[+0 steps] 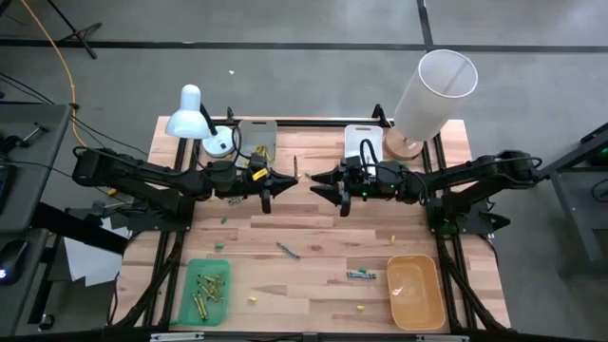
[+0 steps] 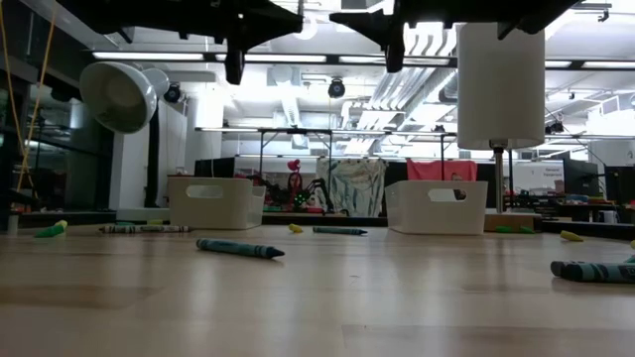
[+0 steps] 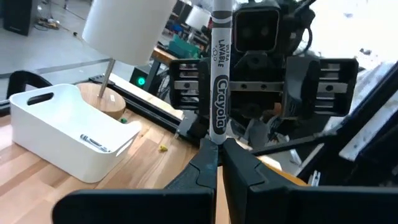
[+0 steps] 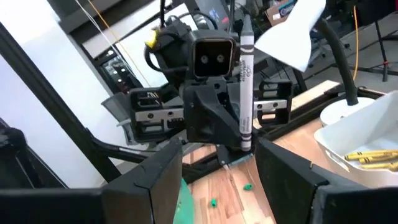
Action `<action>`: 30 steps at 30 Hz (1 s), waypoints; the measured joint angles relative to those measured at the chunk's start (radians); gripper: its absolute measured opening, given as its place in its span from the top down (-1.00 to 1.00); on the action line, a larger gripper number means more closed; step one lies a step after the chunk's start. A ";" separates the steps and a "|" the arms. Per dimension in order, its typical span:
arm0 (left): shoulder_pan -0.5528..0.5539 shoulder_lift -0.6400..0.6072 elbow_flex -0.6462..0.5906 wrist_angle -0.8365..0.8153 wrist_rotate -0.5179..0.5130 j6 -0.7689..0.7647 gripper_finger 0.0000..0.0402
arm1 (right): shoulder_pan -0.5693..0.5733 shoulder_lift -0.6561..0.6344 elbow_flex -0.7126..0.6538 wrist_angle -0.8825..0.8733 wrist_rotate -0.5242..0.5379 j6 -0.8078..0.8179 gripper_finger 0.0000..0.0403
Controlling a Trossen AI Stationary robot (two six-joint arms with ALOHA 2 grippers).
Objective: Sort crayons
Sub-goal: Put the gray crayon into the white bin
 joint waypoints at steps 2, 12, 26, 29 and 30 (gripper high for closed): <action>0.000 0.027 0.024 -0.006 0.029 0.021 1.00 | 0.000 0.011 0.000 0.009 0.003 0.000 0.02; 0.002 0.123 0.107 -0.032 0.073 0.081 1.00 | 0.002 0.019 0.000 0.041 -0.008 0.002 0.02; -0.002 0.149 0.116 -0.021 0.122 0.078 1.00 | 0.002 0.019 0.000 0.039 0.017 0.006 0.02; -0.002 0.149 0.122 -0.018 0.122 0.078 1.00 | 0.001 0.019 0.000 0.038 0.016 0.006 0.02; -0.002 0.148 0.123 -0.015 0.122 0.079 1.00 | 0.001 0.019 0.000 0.039 0.016 0.006 0.02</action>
